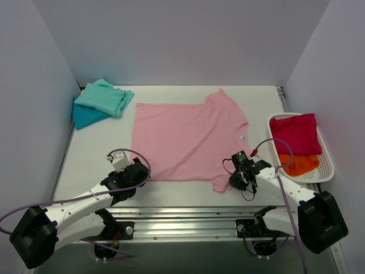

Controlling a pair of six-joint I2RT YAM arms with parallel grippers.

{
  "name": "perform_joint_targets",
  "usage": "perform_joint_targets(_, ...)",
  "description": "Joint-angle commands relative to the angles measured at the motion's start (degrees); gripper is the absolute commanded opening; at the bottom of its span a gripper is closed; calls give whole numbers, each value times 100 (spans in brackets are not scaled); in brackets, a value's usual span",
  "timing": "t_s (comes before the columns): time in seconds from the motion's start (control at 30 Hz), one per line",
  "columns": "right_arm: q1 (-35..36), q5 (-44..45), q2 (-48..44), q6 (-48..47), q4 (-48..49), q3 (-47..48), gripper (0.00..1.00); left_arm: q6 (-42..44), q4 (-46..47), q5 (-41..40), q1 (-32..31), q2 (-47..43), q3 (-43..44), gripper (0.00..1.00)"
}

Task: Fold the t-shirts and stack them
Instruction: Grap the side of the flattened tshirt closest away from the robot with both arms

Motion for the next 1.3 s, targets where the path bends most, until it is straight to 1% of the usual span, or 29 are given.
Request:
perform_joint_targets(0.0, -102, 247, 32, -180, -116, 154, 0, -532, 41, -6, -31, -99, -128, 92)
perform_joint_targets(0.03, -128, 248, 5, -189, -125, 154, 0, -541, 154, -6, -31, -37, -163, 91)
perform_joint_targets(0.07, -163, 248, -12, -224, -125, 163, 0, -567, 199, 11, -40, 24, -199, 86)
perform_joint_targets(0.2, -233, 248, 22, -294, -116, 189, 0, -576, 498, 134, -31, 419, -164, 73)
perform_joint_targets(0.4, -321, 274, 14, -356, -160, 233, 0, -664, 700, 64, -58, 973, -102, 56)
perform_joint_targets(0.53, -383, 353, -74, -374, -291, 286, 0, -656, 736, -6, -93, 1088, -67, 31)
perform_joint_targets(0.57, -400, 414, -100, -374, -379, 329, 0, -664, 657, -32, -93, 1080, -32, 22)
perform_joint_targets(0.63, -444, 485, -205, -382, -485, 391, 0, -664, 255, -182, -93, 975, 169, 13)
perform_joint_targets(0.67, -462, 563, -241, -382, -589, 461, 0, -673, 122, -234, -93, 896, 231, 6)
perform_joint_targets(0.73, -515, 625, -346, -400, -687, 514, 0, -647, -194, -383, -93, 616, 310, 2)
perform_joint_targets(0.9, -612, 679, -487, -470, -907, 681, 0, -410, -407, -534, -75, 131, 442, 3)
perform_joint_targets(1.03, -620, 626, -557, -505, -1021, 857, 0, -339, -652, -604, -66, 130, 679, 3)
perform_joint_targets(1.27, -620, 626, -602, -567, -1039, 1252, 0, -15, -530, -604, -31, 183, 987, 3)
